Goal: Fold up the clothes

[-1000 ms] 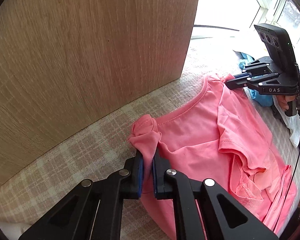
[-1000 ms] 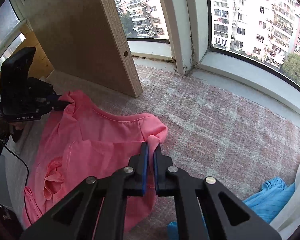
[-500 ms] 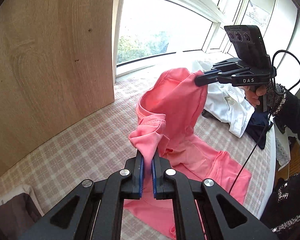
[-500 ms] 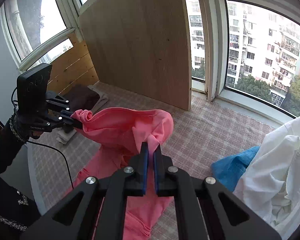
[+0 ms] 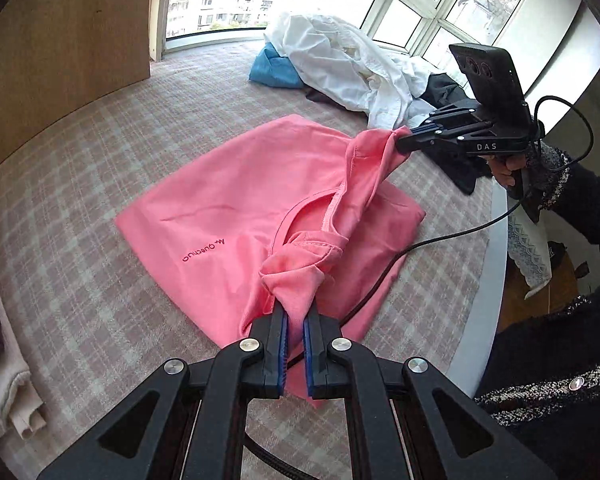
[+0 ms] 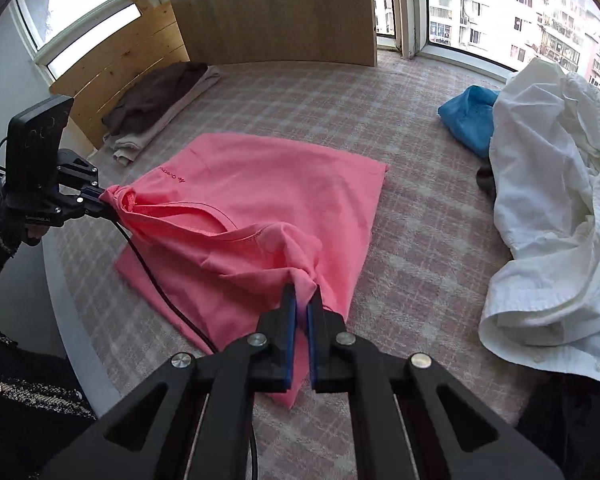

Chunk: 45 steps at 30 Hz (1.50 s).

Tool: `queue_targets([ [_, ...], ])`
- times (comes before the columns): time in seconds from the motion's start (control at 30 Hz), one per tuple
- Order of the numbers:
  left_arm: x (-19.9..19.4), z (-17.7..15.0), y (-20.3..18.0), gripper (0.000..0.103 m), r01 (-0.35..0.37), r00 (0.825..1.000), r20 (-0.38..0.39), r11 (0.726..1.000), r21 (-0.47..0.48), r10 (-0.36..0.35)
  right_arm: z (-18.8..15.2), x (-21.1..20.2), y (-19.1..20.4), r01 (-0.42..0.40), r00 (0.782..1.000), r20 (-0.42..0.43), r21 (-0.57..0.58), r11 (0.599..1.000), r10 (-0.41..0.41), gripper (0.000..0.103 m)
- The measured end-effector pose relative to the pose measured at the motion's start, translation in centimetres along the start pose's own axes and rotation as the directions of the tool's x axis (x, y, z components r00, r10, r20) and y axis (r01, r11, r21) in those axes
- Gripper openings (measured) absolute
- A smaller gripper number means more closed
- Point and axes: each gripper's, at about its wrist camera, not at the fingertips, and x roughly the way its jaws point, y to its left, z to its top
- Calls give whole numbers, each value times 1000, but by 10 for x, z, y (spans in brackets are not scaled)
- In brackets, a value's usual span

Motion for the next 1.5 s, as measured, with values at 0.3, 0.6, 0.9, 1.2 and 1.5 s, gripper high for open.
queue_targets([
  [0.3,-2,-36,-14,13,22,1000,1,1000,10,-22,-34,-21,18,56,994,-86,-113,992,-66,14],
  [0.6,-50,-72,-37,27,52,996,-68,998,-46,-55,-29,-90,24,-263,965,5,51,963,263,25],
  [0.9,-27,-48,-27,51,12,999,-33,1000,-14,-12,-19,-23,18,-163,986,-4,73,984,164,54],
  [1.2,30,-46,-45,45,19,993,-120,995,98,-7,-32,31,59,-26,987,-161,-166,986,-1,17],
  [1.5,9,-56,-38,9,67,989,-137,993,94,-54,-34,-5,37,-168,974,-170,-85,982,152,4],
])
